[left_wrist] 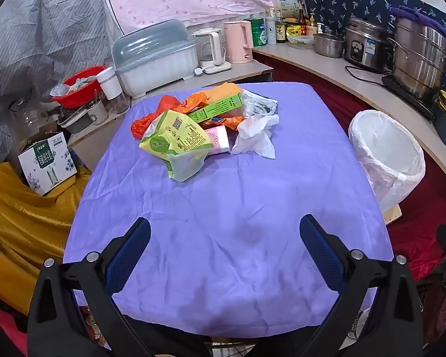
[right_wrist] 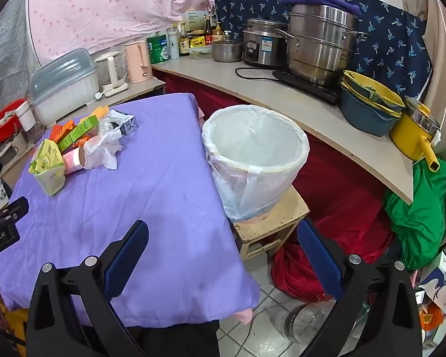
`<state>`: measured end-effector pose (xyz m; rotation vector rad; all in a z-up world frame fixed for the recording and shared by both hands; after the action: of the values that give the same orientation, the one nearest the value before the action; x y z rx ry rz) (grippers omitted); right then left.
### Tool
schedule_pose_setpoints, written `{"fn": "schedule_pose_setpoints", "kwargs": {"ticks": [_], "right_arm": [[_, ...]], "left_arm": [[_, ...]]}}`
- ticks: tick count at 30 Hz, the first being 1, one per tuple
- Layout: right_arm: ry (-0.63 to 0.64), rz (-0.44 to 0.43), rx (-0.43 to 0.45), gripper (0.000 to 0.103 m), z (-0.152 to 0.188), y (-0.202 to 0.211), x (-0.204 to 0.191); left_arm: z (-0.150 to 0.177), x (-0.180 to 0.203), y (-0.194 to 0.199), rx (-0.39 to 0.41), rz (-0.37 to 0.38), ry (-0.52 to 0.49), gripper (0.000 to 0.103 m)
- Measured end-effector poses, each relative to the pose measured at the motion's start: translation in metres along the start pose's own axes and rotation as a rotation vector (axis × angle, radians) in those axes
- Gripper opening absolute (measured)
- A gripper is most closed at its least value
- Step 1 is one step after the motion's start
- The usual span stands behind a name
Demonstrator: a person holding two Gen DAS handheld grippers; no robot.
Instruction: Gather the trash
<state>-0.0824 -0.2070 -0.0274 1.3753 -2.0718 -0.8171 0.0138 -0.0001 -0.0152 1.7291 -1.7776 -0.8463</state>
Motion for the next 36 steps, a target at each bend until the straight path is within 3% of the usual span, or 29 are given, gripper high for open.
{"fn": "schedule_pose_setpoints", "kwargs": {"ticks": [36], "right_arm": [[0.006, -0.009, 0.002, 0.096, -0.0021, 0.0034, -0.0041]], "left_arm": [[0.0008, -0.0016, 0.0059, -0.004, -0.006, 0.008, 0.096]]}}
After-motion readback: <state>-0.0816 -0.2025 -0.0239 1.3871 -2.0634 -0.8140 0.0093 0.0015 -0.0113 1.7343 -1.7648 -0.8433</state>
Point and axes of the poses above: each gripper's, at about its wrist camera, not at the fingertips, and y roughly against the way its jaws point, x to its right, z to its underside, the point moved 2 cm from there along -y, roughly the way its jaws point, and after that the axes turned 6 degrees about y, right-handed, at the moved point
